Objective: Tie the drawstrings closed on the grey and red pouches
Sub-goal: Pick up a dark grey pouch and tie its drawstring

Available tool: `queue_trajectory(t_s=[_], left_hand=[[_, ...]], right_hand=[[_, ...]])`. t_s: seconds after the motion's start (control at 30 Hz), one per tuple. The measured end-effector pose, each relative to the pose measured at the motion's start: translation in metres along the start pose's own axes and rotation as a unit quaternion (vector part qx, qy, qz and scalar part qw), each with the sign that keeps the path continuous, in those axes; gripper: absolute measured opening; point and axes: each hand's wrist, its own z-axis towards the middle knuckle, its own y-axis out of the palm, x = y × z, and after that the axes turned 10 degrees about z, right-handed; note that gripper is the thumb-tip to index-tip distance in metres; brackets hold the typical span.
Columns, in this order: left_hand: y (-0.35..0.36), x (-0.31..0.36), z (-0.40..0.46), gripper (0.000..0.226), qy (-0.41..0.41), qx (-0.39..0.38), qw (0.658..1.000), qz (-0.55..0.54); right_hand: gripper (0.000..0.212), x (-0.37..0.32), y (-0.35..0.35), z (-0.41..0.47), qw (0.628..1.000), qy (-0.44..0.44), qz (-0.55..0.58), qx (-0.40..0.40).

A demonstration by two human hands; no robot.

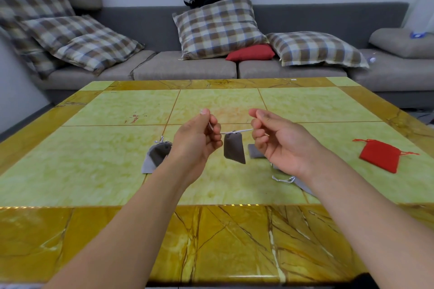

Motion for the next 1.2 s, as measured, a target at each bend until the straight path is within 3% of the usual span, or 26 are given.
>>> queue_trajectory(t_s=[0.17, 0.23, 0.3, 0.43, 0.53, 0.6, 0.73, 0.9, 1.03, 1.2], left_hand=[[0.001, 0.008, -0.001, 0.037, 0.043, 0.033, 0.998, -0.020], [0.002, 0.007, -0.001, 0.036, 0.047, 0.034, 0.998, 0.010], [0.000, 0.002, -0.001, 0.031, 0.058, 0.027, 0.995, 0.073], [-0.001, -0.002, -0.003, 0.014, 0.063, 0.010, 0.992, 0.108], [-0.004, -0.004, -0.001, 0.008, 0.092, 0.005, 0.980, 0.174], [-0.011, -0.004, -0.001, 0.007, 0.117, -0.007, 0.957, 0.267], [-0.019, -0.004, -0.005, 0.016, 0.157, -0.029, 0.891, 0.426], [-0.021, -0.012, -0.003, 0.002, 0.230, -0.007, 0.830, 0.509], [-0.022, -0.014, 0.000, 0.010, 0.230, -0.006, 0.825, 0.516], [-0.019, -0.017, 0.000, 0.023, 0.210, -0.034, 0.794, 0.570]], right_hand=[[0.016, -0.002, 0.002, 0.006, 0.996, -0.063, -0.065, 0.017], [0.017, -0.001, 0.000, 0.007, 0.978, -0.115, -0.174, 0.018], [0.016, 0.004, -0.003, 0.005, 0.927, -0.160, -0.340, 0.009], [0.018, 0.013, -0.004, 0.001, 0.755, -0.184, -0.629, -0.023], [0.039, 0.015, -0.003, 0.002, 0.709, -0.193, -0.678, -0.031], [0.039, 0.013, -0.005, 0.004, 0.721, -0.193, -0.665, -0.033], [0.032, 0.010, -0.006, 0.001, 0.788, -0.148, -0.596, -0.052], [0.043, 0.012, -0.004, 0.005, 0.823, -0.114, -0.555, -0.049], [0.045, 0.014, -0.005, 0.007, 0.839, -0.089, -0.535, -0.038], [0.038, 0.017, -0.007, 0.010, 0.840, -0.078, -0.536, -0.024]])
